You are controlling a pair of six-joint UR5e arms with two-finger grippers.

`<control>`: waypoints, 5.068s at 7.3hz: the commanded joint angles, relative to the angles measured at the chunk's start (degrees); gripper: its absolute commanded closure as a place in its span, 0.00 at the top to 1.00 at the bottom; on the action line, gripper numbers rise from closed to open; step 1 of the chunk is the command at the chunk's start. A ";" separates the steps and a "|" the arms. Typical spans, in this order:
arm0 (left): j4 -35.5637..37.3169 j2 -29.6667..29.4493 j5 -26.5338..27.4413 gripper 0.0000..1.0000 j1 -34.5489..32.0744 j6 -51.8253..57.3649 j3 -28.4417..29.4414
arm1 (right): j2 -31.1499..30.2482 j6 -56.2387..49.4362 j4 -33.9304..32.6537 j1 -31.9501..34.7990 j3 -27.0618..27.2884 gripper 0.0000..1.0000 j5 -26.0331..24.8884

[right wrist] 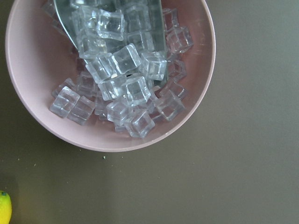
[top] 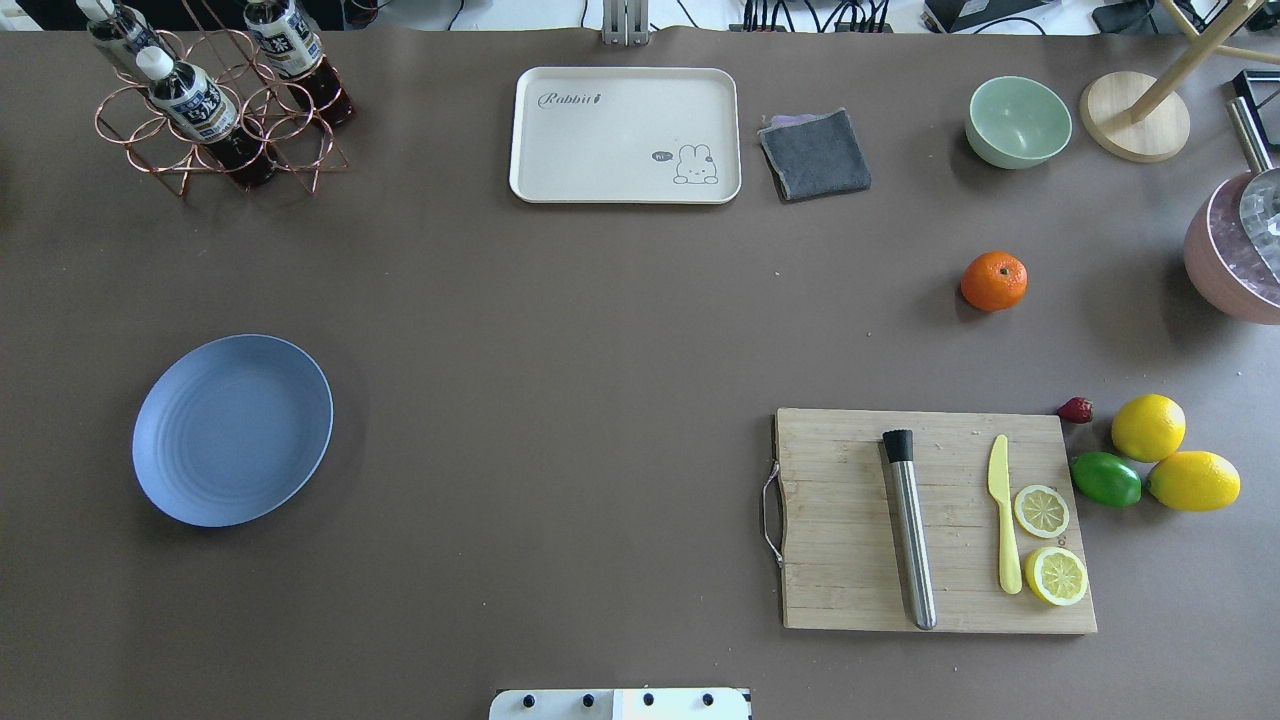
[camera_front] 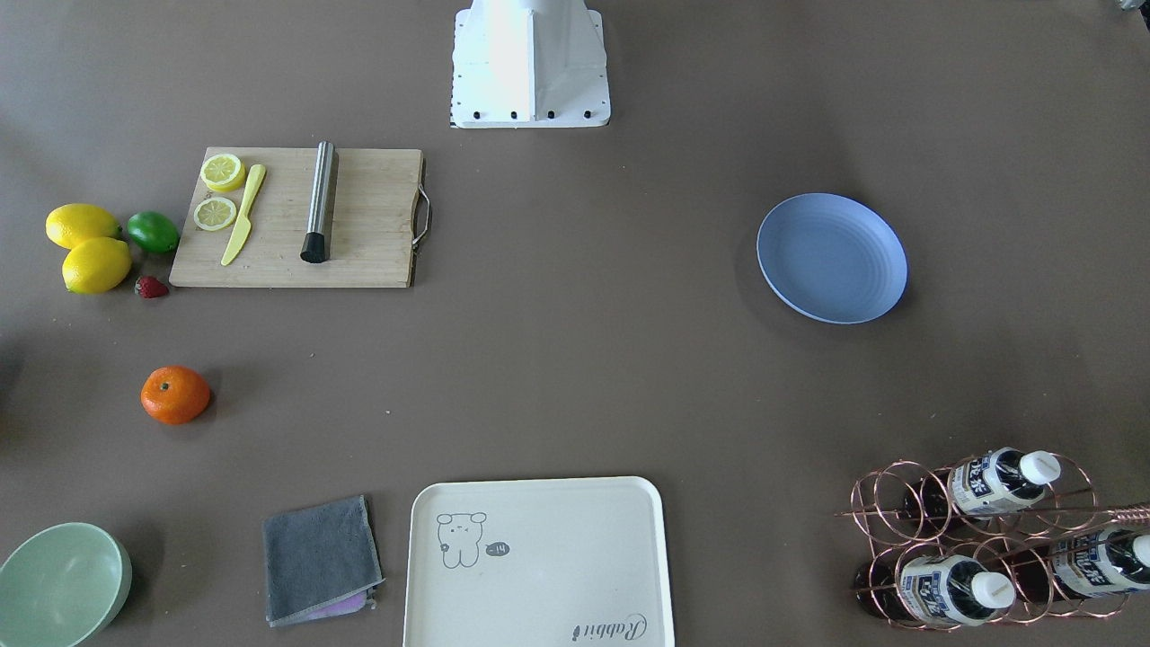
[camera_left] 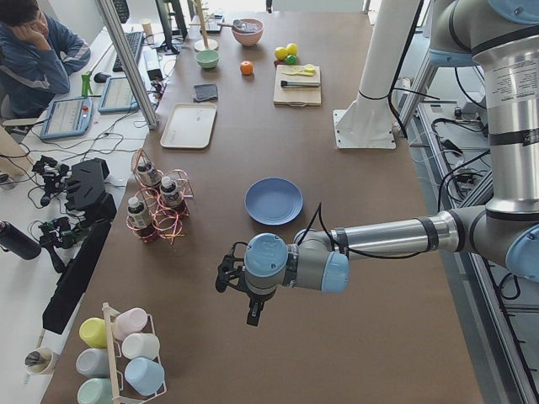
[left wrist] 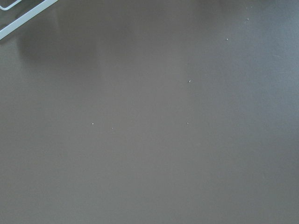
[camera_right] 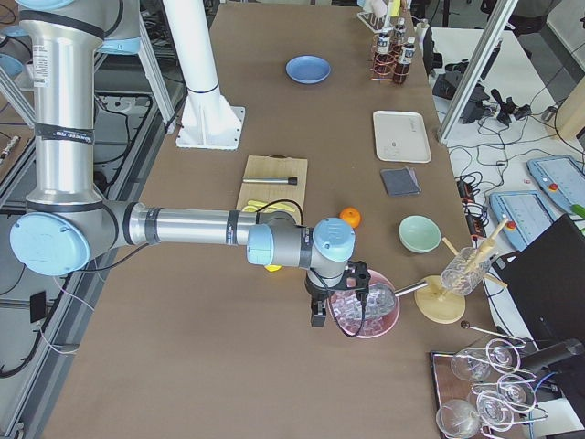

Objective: Pick orange to plate

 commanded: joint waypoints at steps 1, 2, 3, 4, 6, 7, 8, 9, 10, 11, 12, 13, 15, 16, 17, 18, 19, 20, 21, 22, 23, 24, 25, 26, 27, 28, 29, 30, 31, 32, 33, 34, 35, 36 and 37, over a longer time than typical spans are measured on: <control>-0.07 -1.51 -0.02 0.98 0.06 -0.25 1.44 | 0.14 0.24 0.00 0.00 -0.01 1.00 0.00; 0.63 -2.99 0.07 0.98 0.41 -0.33 2.23 | 0.23 0.25 0.00 0.00 -0.01 1.00 0.00; 4.72 -4.83 -0.02 0.98 0.41 -0.33 2.23 | 0.23 0.16 0.00 0.00 0.08 1.00 0.09; 9.81 -7.99 -0.02 0.98 0.41 -0.33 2.23 | 0.31 0.16 0.00 0.00 0.08 1.00 0.09; 11.10 -11.44 -0.90 0.98 0.59 0.28 0.75 | 0.40 0.07 0.09 -0.09 1.30 1.00 0.35; 3.35 -11.44 -4.38 0.98 0.59 -0.07 1.52 | 0.23 0.16 4.09 -0.35 2.88 1.00 0.61; 0.49 -11.71 -5.02 0.98 0.59 0.02 2.66 | -0.38 0.51 11.79 -1.13 2.20 1.00 1.75; 0.29 -12.06 -9.12 0.98 0.59 -0.16 4.06 | -0.39 0.60 16.82 -1.93 1.84 1.00 1.41; -1.20 -11.54 -16.04 0.98 0.59 0.19 3.21 | 0.22 3.99 17.66 -5.33 2.10 1.00 0.54; -4.69 -11.27 -16.80 0.98 1.72 -0.85 3.29 | 0.49 15.16 19.23 -10.76 4.02 1.00 -3.21; -5.60 -11.18 -16.72 0.97 2.69 -7.30 2.68 | 0.40 28.15 24.38 -15.94 5.86 1.00 -5.69; -13.78 -8.92 -13.59 0.97 6.01 -15.72 2.24 | 0.32 36.98 28.87 -19.74 6.32 1.00 -7.36; -40.63 -4.78 1.66 0.97 22.21 -46.06 2.75 | 0.49 43.89 30.50 -24.41 7.98 1.00 -9.92; -47.37 -3.46 9.57 0.97 31.70 -55.09 2.76 | 0.40 45.41 30.50 -25.39 8.95 1.00 -10.28; -49.88 -3.45 14.69 0.97 37.62 -60.05 2.76 | 0.40 45.51 30.59 -25.40 9.48 1.00 -9.85; -50.77 -3.88 17.44 0.97 41.25 -62.71 2.67 | 0.40 46.21 30.59 -25.40 10.18 1.00 -9.67; -50.87 -3.97 17.99 0.97 42.24 -62.82 2.67 | 0.40 46.65 30.59 -25.40 10.80 1.00 -9.58; -51.39 -3.97 18.00 0.93 42.77 -62.82 2.76 | 0.40 46.65 30.67 -25.40 10.80 1.00 -9.58; -52.18 -3.71 18.00 0.83 42.87 -62.74 3.28 | 0.40 46.65 30.67 -25.40 10.80 1.00 -9.58; -52.80 -3.36 18.00 0.66 43.30 -62.65 3.29 | 0.49 46.65 30.67 -25.40 10.80 1.00 -9.58; -52.80 -3.36 18.00 0.51 44.35 -62.39 3.55 | 0.49 46.65 30.67 -25.40 10.80 1.00 -9.58; -52.80 -3.36 18.08 0.50 45.58 -62.38 3.64 | 0.58 46.65 30.67 -25.40 10.80 1.00 -9.58; -52.80 -3.36 18.08 0.44 45.59 -62.30 3.64 | 0.49 46.65 30.67 -25.40 10.72 1.00 -9.58; -52.89 -3.36 18.08 0.32 45.59 -62.21 3.64 | 0.58 46.65 30.59 -25.40 10.71 1.00 -9.58; -52.98 -3.27 18.08 0.00 45.59 -62.21 3.55 | 0.58 46.65 30.67 -25.40 10.80 1.00 -9.58; -53.94 -3.27 17.82 0.00 44.98 -62.56 3.29 | 0.58 46.65 30.67 -25.40 10.80 1.00 -9.58; -54.64 -3.45 15.82 0.00 44.37 -62.91 2.68 | 0.58 46.65 30.67 -25.40 10.80 1.00 -9.58; -54.56 -4.49 12.32 0.00 41.14 -63.52 1.98 | 0.58 46.65 30.67 -25.40 10.80 1.00 -9.58; -54.47 -7.11 7.32 0.00 38.15 -68.23 1.19 | 0.58 46.65 30.67 -25.40 10.80 1.00 -9.58; -53.60 -11.40 7.36 0.00 38.21 -77.93 -0.39 | 0.58 46.65 30.67 -25.40 10.80 1.00 -9.58; -51.77 -15.27 8.67 0.00 39.16 -79.16 0.03 | 0.58 46.65 30.67 -25.40 10.80 1.00 -9.58; -46.18 -19.23 15.38 0.00 43.44 -79.26 -0.57 | 0.67 46.74 30.67 -25.40 10.80 1.00 -9.58; -39.95 -24.57 23.10 0.00 50.18 -81.26 -0.41 | 0.67 46.83 30.59 -25.40 10.72 1.00 -9.58; -34.66 -28.46 27.44 0.00 53.64 -82.41 -0.49 | 0.67 46.83 30.59 -25.40 10.63 1.00 -9.58; -31.22 -32.50 31.14 0.00 57.85 -85.73 0.03 | 0.75 46.91 30.59 -25.40 10.54 1.00 -9.58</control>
